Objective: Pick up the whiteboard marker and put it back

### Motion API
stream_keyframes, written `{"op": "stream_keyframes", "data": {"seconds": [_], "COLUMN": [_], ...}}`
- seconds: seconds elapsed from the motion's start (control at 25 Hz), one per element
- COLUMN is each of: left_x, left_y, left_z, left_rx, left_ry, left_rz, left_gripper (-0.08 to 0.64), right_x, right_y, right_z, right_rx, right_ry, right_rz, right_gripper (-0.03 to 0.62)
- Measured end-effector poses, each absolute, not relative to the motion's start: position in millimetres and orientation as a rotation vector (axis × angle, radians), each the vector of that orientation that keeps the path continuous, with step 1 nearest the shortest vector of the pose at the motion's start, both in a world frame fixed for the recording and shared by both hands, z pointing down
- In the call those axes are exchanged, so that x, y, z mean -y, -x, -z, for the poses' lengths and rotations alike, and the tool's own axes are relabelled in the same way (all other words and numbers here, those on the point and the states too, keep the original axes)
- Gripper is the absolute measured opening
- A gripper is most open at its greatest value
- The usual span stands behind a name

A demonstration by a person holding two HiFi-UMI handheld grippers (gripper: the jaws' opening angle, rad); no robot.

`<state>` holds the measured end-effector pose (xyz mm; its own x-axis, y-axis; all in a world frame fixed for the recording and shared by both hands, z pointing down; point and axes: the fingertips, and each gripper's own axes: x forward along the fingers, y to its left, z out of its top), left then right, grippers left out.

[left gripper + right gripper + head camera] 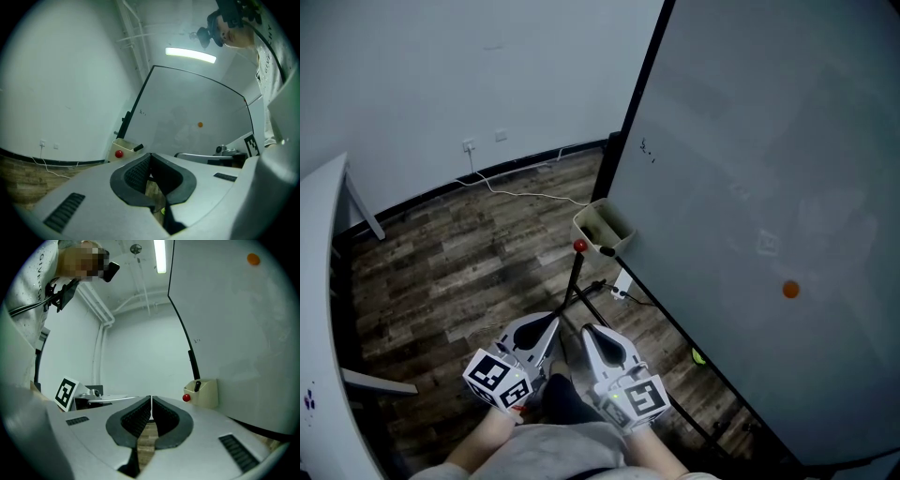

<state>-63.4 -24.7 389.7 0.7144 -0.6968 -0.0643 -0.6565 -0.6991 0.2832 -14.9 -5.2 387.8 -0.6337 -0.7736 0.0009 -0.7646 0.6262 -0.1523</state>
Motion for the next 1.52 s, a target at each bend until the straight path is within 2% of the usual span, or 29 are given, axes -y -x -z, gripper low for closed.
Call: {"op": "stream_keyframes", "data": {"seconds": [1.0, 1.04, 1.12, 1.52], "left_x": [152.1, 155.1, 161.0, 188.1], "left_y": [18.9, 17.6, 16.7, 15.7], "left_z": [-425.9, -427.6, -429.4, -439.7], "left_rx": [0.962, 0.959, 0.958, 0.956], "left_ry": [-2.659, -2.664, -2.673, -2.648], "left_rz": [0.184, 0.174, 0.159, 0.141], "left_gripper": [0.014, 0.014, 0.015, 0.015], "right_x": [144.0, 147.7, 153.9, 184.1], "right_y": [-31.5, -33.3, -36.2, -36.9], "right_z": [-410.7, -411.6, -411.2, -392.6], "right_rx": [-2.757, -2.759, -2.761, -2.737], "right_ry": [1.524, 1.527, 1.523, 1.501], "right_rz": [0.13, 0.125, 0.117, -0.001], "right_gripper": [0.023, 0.026, 0.117, 0.123]}}
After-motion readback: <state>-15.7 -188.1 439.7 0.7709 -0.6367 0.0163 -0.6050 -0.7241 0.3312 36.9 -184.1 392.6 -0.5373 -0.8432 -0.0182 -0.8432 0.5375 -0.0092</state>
